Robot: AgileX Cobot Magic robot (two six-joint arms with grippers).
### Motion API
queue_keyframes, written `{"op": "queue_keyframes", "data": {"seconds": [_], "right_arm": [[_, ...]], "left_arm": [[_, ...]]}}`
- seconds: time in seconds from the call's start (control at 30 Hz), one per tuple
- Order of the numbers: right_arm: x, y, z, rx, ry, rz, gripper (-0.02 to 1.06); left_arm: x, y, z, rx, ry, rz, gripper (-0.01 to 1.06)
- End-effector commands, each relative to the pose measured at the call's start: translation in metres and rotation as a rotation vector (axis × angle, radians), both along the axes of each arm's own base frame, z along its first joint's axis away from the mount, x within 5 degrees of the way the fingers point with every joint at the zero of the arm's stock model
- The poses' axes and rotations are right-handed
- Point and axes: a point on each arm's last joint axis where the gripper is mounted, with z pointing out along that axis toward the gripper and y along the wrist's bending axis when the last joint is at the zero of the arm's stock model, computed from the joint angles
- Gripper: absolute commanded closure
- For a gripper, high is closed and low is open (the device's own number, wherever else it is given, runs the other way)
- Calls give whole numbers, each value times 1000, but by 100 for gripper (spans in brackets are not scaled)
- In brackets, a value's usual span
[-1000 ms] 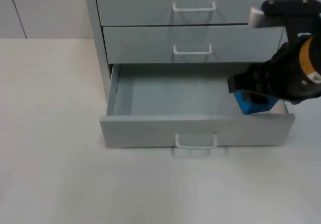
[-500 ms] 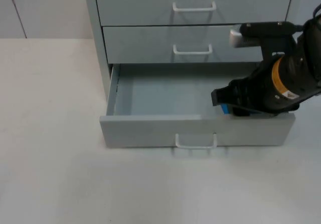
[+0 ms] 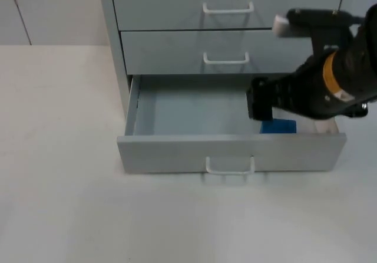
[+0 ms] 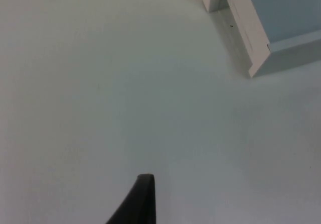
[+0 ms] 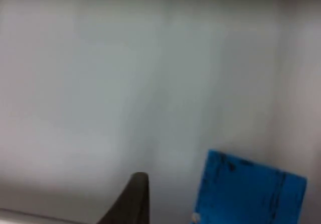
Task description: Open the drawer with the left hand, place the block into the drawer with the right hand, then close the drawer with the left hand.
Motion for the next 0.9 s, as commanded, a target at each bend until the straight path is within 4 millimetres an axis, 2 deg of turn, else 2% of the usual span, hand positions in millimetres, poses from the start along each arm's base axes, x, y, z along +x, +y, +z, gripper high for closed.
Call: {"op": "queue_keyframes", "data": {"seconds": [0.0, 0.17, 0.2, 0.27, 0.37, 0.4, 0.53, 0.7, 0.87], "right_arm": [[-8, 7, 21, 31, -35, 35, -1], [-44, 26, 50, 16, -54, 140, -1], [-53, 26, 56, -27, -55, 156, -1], [-60, 25, 59, -59, -50, 158, -1], [-78, 13, 68, -120, -7, 177, -1], [-78, 13, 68, -120, -7, 177, -1], [-107, -6, 75, -106, 43, 274, -1], [-121, -20, 78, -138, 57, 303, -1], [-123, -25, 80, -174, 62, 317, -1]], "left_arm": [[0, 0, 1, -10, -19, 4, 0], [0, 0, 1, -14, -18, 4, 0], [0, 0, 1, -14, -18, 4, 0], [0, 0, 1, -14, -18, 4, 0], [0, 0, 1, -14, -18, 4, 0], [0, 0, 1, -14, -18, 4, 0], [0, -1, 1, -27, -14, 3, 0], [0, -2, 1, -37, -12, 2, 0], [-1, -2, 1, -36, -9, 2, 0]]}}
